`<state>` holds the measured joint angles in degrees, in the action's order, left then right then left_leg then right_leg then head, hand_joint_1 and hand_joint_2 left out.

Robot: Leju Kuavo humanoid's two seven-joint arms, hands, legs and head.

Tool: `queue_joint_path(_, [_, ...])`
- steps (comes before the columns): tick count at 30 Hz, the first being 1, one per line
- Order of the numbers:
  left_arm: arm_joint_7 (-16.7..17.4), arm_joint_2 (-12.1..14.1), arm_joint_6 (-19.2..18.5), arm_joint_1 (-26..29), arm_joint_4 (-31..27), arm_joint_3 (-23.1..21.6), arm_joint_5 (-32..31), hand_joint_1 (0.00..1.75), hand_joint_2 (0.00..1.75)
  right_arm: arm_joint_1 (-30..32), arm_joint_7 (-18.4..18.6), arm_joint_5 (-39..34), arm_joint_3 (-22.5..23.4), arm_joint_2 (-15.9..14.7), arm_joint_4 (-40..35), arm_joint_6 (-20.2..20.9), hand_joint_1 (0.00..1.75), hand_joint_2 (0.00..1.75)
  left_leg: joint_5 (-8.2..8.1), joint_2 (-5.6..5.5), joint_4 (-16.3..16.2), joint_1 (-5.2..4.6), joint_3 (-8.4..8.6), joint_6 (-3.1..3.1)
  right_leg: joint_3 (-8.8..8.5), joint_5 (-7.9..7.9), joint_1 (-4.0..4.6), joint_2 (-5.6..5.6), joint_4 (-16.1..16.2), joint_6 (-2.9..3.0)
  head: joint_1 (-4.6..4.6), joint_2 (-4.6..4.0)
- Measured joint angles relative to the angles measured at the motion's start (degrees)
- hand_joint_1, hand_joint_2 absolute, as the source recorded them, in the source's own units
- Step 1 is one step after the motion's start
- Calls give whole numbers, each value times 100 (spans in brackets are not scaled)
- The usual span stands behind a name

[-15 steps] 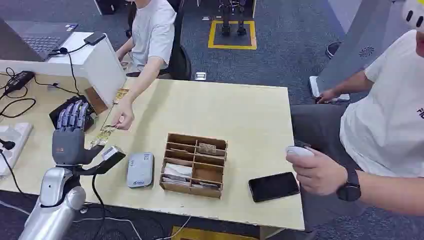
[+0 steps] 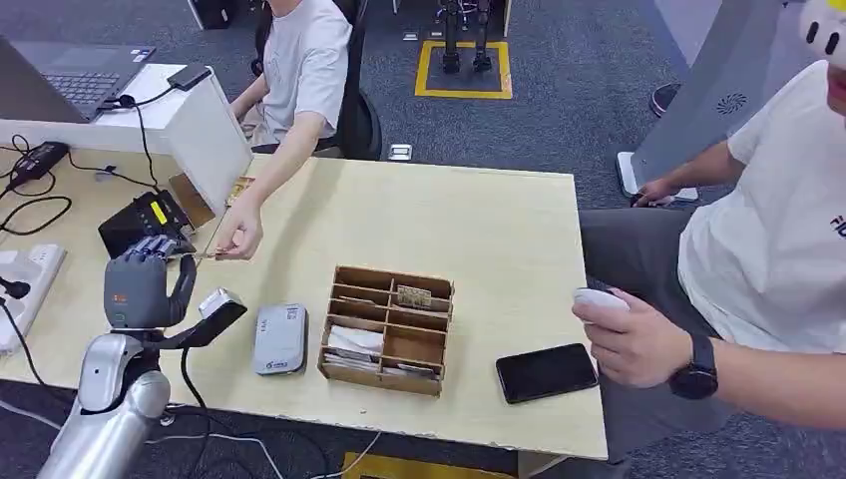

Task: Pass the card to the sensor for recognition and then transmit it.

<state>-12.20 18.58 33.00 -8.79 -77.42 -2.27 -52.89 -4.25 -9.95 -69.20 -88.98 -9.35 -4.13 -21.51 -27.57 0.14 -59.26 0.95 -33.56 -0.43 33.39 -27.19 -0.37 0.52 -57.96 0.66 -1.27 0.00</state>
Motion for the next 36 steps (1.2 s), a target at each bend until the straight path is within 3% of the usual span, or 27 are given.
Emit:
queue_joint_path(9, [-61, 7, -24, 65, -2, 74, 93, 175, 175, 1, 18, 15, 0, 0, 0, 4, 0, 175, 0, 0, 0, 0, 0, 0, 0, 0, 0, 0, 0, 0, 0, 0])
queue_joint_path(14, [-395, -22, -144, 133, -57, 98, 653, 175, 175, 1, 18, 39, 0, 0, 0, 0, 0, 175, 0, 0, 0, 0, 0, 0, 0, 0, 0, 0, 0, 0, 0, 0])
queue_joint_path(20, [-406, -92, -483, 163, -147, 175, 1030, 175, 175, 1, 46, 48, 0, 0, 0, -11, 0, 175, 0, 0, 0, 0, 1, 0, 0, 0, 0, 0, 0, 0, 0, 0])
queue_joint_path(23, [-262, -151, -934, 161, -168, 197, 1461, 175, 175, 5, 52, 11, 0, 0, 0, -15, 0, 175, 0, 0, 0, 0, 2, 0, 0, 0, 0, 0, 0, 0, 0, 0])
queue_joint_path(26, [86, -303, -1993, 159, -231, 275, 2551, 175, 175, 7, 70, -33, 0, 11, 0, -72, 0, 175, 1, 0, 0, 0, 2, 1, 0, 0, 0, 0, 0, 0, 0, 0])
queue_joint_path(29, [510, -391, -2746, 194, -330, 278, 3292, 175, 175, 29, 129, -114, 0, 33, 0, -103, 0, 175, 1, 1, 0, 0, 2, 1, -1, 0, 0, 1, 0, 0, 0, 0])
queue_joint_path(36, [656, -361, -3045, 510, -610, 365, 3595, 175, 175, 87, 135, -138, 2, 66, 2, -136, 0, 175, -1, 1, 1, 0, 1, 0, 0, -2, 0, 1, 0, -1, 0, 0])
